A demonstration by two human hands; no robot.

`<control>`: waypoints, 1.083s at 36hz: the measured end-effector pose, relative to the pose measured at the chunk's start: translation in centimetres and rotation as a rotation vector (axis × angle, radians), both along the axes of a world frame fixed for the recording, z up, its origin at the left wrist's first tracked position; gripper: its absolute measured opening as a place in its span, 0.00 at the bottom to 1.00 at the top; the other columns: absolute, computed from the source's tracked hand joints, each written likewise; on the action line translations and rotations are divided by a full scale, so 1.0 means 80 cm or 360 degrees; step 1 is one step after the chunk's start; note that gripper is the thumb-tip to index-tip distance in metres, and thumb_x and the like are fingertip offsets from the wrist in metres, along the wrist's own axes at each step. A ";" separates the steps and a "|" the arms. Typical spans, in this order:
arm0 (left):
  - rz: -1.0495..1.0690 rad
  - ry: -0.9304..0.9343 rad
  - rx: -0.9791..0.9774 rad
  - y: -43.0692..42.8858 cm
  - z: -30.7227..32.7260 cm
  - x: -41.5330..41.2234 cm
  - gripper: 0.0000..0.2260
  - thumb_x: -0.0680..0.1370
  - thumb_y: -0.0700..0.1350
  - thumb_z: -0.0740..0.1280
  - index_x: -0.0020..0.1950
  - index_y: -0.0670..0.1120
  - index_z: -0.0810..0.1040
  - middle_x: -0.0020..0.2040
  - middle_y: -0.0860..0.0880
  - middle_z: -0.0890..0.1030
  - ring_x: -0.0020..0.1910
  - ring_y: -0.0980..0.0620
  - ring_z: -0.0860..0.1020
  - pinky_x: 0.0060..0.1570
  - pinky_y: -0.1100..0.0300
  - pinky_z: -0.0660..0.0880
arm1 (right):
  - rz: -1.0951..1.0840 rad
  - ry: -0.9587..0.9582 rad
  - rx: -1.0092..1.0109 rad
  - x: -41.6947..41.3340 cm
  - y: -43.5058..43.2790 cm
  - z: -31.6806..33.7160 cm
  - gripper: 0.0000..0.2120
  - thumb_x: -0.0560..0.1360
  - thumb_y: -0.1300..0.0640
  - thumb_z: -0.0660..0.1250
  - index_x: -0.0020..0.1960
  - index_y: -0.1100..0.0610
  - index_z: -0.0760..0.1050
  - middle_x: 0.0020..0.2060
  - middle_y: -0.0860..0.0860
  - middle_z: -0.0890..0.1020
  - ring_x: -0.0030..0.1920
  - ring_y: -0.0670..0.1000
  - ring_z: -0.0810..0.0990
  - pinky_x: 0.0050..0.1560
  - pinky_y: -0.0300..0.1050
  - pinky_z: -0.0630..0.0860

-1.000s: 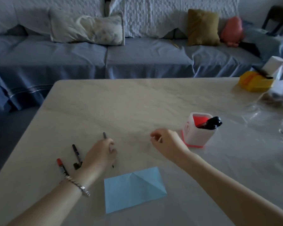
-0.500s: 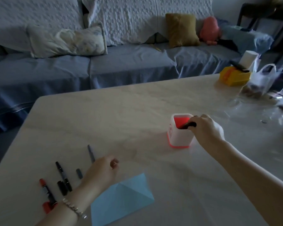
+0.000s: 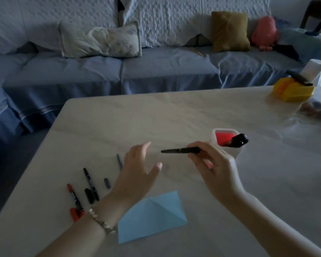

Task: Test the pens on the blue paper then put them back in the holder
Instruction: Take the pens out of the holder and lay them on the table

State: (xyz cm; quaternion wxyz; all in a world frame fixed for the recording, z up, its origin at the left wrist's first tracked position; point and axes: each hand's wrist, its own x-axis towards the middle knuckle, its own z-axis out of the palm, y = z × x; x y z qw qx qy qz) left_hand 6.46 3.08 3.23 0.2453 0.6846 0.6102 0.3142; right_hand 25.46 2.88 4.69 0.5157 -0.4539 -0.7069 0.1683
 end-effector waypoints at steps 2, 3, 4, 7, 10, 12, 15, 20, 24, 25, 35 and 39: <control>0.0000 -0.0086 0.0024 -0.004 0.008 -0.007 0.27 0.77 0.51 0.63 0.73 0.49 0.57 0.65 0.55 0.62 0.67 0.59 0.60 0.66 0.62 0.59 | 0.0064 0.0202 -0.0170 -0.021 -0.005 -0.014 0.09 0.70 0.57 0.68 0.49 0.47 0.78 0.40 0.41 0.80 0.39 0.40 0.81 0.43 0.27 0.74; 0.0025 -0.0189 -0.0035 -0.006 0.009 -0.009 0.27 0.77 0.52 0.62 0.73 0.49 0.58 0.65 0.54 0.64 0.65 0.58 0.63 0.64 0.62 0.61 | 0.0073 0.0223 -0.0161 -0.030 -0.006 -0.021 0.10 0.69 0.59 0.69 0.48 0.48 0.79 0.40 0.40 0.80 0.39 0.40 0.81 0.43 0.28 0.75; 0.0095 -0.0308 -0.0149 -0.007 0.008 -0.010 0.27 0.76 0.55 0.62 0.72 0.48 0.60 0.63 0.53 0.67 0.62 0.58 0.67 0.61 0.63 0.64 | 0.0077 0.0175 -0.0102 -0.038 -0.008 -0.026 0.09 0.69 0.60 0.70 0.48 0.52 0.80 0.40 0.40 0.80 0.40 0.39 0.80 0.44 0.28 0.75; 0.0369 -0.0803 -0.0674 -0.010 0.005 -0.011 0.27 0.74 0.60 0.62 0.65 0.43 0.69 0.51 0.50 0.74 0.47 0.53 0.75 0.45 0.58 0.75 | 0.0131 -0.0013 0.0102 -0.062 -0.014 -0.042 0.06 0.69 0.62 0.71 0.46 0.61 0.82 0.43 0.45 0.80 0.43 0.40 0.79 0.48 0.29 0.75; 0.0371 -0.1284 -0.1129 -0.017 0.008 -0.016 0.14 0.76 0.53 0.64 0.47 0.41 0.78 0.37 0.47 0.80 0.35 0.51 0.80 0.32 0.60 0.77 | 0.0262 -0.0164 0.0193 -0.075 -0.020 -0.054 0.06 0.71 0.62 0.70 0.47 0.61 0.82 0.44 0.51 0.82 0.45 0.43 0.79 0.49 0.31 0.75; 0.0330 -0.1355 -0.1152 -0.022 0.010 -0.022 0.10 0.77 0.48 0.65 0.43 0.42 0.78 0.33 0.47 0.81 0.32 0.53 0.81 0.31 0.61 0.78 | 0.0354 -0.0275 0.0239 -0.079 -0.021 -0.059 0.08 0.74 0.58 0.67 0.49 0.61 0.82 0.45 0.52 0.83 0.46 0.45 0.79 0.51 0.32 0.74; 0.0292 -0.1262 -0.1005 -0.022 0.007 -0.030 0.09 0.79 0.44 0.61 0.41 0.43 0.76 0.32 0.48 0.80 0.28 0.57 0.80 0.30 0.64 0.77 | 0.0325 -0.0357 0.0188 -0.077 -0.018 -0.066 0.07 0.71 0.61 0.69 0.49 0.59 0.81 0.46 0.49 0.82 0.47 0.43 0.77 0.53 0.30 0.72; -0.0051 -0.0507 -0.0567 -0.032 0.002 -0.044 0.08 0.80 0.46 0.58 0.44 0.44 0.72 0.34 0.50 0.76 0.31 0.54 0.78 0.38 0.54 0.77 | 0.0160 0.0348 -0.0796 -0.075 -0.013 -0.036 0.11 0.70 0.62 0.71 0.47 0.48 0.77 0.33 0.44 0.77 0.31 0.39 0.72 0.34 0.29 0.69; -0.0311 -0.0039 -0.0109 -0.049 0.006 -0.035 0.08 0.79 0.50 0.59 0.47 0.48 0.75 0.33 0.52 0.74 0.31 0.57 0.71 0.33 0.62 0.67 | 0.0337 0.0751 -0.1381 -0.084 -0.012 -0.019 0.06 0.77 0.58 0.62 0.45 0.60 0.75 0.23 0.47 0.73 0.22 0.44 0.66 0.23 0.34 0.61; -0.0316 0.0005 -0.0029 -0.050 0.006 -0.032 0.09 0.79 0.50 0.59 0.48 0.47 0.76 0.35 0.52 0.75 0.32 0.56 0.72 0.33 0.65 0.66 | 0.0350 0.0735 -0.1389 -0.089 -0.014 -0.018 0.09 0.77 0.58 0.60 0.42 0.61 0.75 0.22 0.47 0.72 0.22 0.44 0.65 0.23 0.34 0.61; -0.0039 0.0334 -0.0136 -0.061 -0.013 -0.011 0.13 0.82 0.51 0.49 0.51 0.47 0.70 0.44 0.48 0.79 0.43 0.46 0.78 0.41 0.53 0.73 | 0.0211 0.0830 -0.1439 -0.114 -0.034 -0.029 0.12 0.78 0.58 0.60 0.35 0.58 0.69 0.22 0.46 0.69 0.22 0.42 0.64 0.23 0.33 0.61; -0.0071 0.0279 -0.0105 -0.065 -0.009 -0.011 0.15 0.81 0.52 0.49 0.49 0.46 0.71 0.39 0.48 0.79 0.40 0.46 0.78 0.38 0.54 0.70 | 0.0295 0.1017 -0.1404 -0.113 -0.036 -0.024 0.11 0.77 0.63 0.60 0.36 0.59 0.69 0.20 0.45 0.66 0.21 0.41 0.62 0.22 0.31 0.60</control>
